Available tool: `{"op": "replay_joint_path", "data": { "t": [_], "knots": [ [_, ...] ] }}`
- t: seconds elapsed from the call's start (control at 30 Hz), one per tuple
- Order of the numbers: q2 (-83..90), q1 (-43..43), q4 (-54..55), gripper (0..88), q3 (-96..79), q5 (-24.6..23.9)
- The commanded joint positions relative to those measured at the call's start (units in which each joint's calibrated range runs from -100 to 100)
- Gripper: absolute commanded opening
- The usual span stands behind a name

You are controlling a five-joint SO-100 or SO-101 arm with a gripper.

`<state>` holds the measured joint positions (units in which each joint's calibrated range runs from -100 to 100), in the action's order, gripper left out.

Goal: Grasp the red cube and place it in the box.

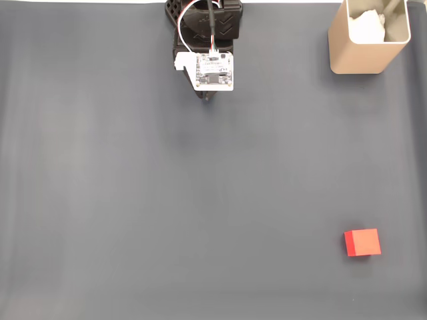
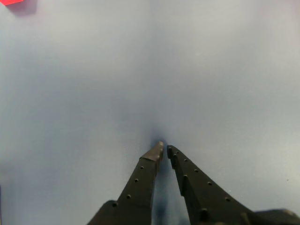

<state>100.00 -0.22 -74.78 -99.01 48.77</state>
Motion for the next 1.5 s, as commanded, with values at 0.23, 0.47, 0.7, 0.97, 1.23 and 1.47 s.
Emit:
{"op": "replay_joint_path", "data": {
  "t": [0.23,0.47,0.7,0.97,1.23,1.47],
  "knots": [
    [-0.1,-0.5,7.7,0.0,-0.8,-0.7],
    [-0.2,-0.6,15.4,0.0,-0.6,-0.3],
    [-1.1,-0.8,20.4,0.0,0.5,-0.1],
    [-9.4,-1.3,25.0,0.0,6.8,-0.3],
    [-19.2,-2.5,25.5,0.0,17.3,-1.6],
    [-30.3,-3.5,25.5,0.0,29.8,-2.3]
  ]
}}
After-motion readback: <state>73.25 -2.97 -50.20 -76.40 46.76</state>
